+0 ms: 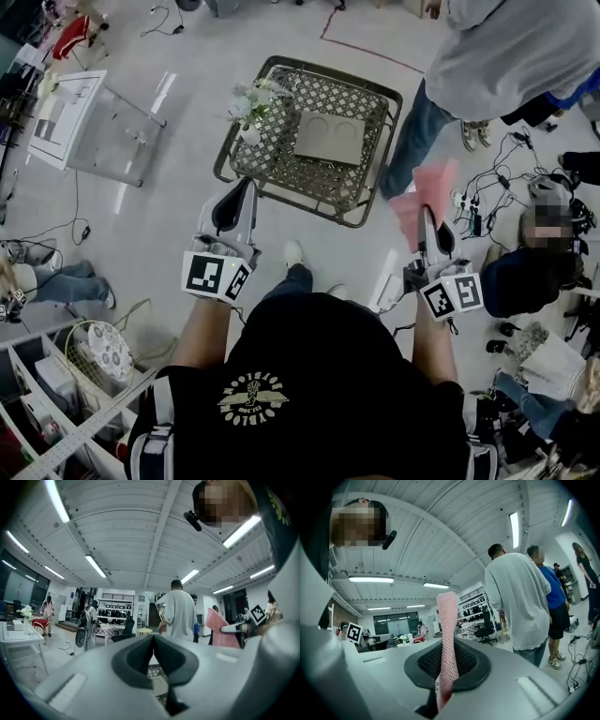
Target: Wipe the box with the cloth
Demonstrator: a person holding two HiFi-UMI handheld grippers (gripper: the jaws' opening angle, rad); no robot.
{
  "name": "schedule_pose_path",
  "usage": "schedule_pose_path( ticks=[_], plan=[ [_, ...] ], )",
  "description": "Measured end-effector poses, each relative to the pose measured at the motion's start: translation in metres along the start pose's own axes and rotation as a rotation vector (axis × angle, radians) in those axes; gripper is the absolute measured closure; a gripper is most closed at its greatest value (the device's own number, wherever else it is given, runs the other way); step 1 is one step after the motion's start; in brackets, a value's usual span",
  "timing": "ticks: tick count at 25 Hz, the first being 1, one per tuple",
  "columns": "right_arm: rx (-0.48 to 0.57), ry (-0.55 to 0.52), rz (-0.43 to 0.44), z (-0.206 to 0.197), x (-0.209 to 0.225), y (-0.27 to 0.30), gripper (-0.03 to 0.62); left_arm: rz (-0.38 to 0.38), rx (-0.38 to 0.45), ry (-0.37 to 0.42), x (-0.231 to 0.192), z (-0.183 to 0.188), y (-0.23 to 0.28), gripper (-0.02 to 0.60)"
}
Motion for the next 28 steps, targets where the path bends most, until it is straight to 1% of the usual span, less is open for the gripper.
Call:
schedule_pose_path(
  ticks=[9,15,18,21,28],
  plan=[
    [-0.009,0.011,-0.036,0.004,-0.022,0.050,0.577,-0.026,0.003,-0.026,-0.060,-0.004,0.020,0.581],
    [0.006,0.009,-0.066,0.009,-0.044,0.074,0.577,-0.070,0.020,-0.052,-0.091,-0.006,0.032,0.581],
    [0.011,0.022,-0.081,0.010,-0.061,0.083,0.577,-0.090,0.031,-0.058,-0.109,-0.005,0.033,0.581],
    [0.019,0.008,-0.086,0.016,-0.075,0.094,0.577,-0.095,0.042,-0.060,-0.128,-0.003,0.035,0.581],
    [0.034,-0.010,-0.129,0.020,-0.082,0.094,0.577,-0.124,0.040,-0.101,-0.148,-0.018,0.047,0.581]
  ],
)
Point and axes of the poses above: the fingertips, and each gripper's own axes: y forward along the fingers, x to its right, z out of its top, the point moved 8 cm from there along -y, backward along the fingers, and after that the axes turned 15 degrees about -z, right-handed, at the moved point
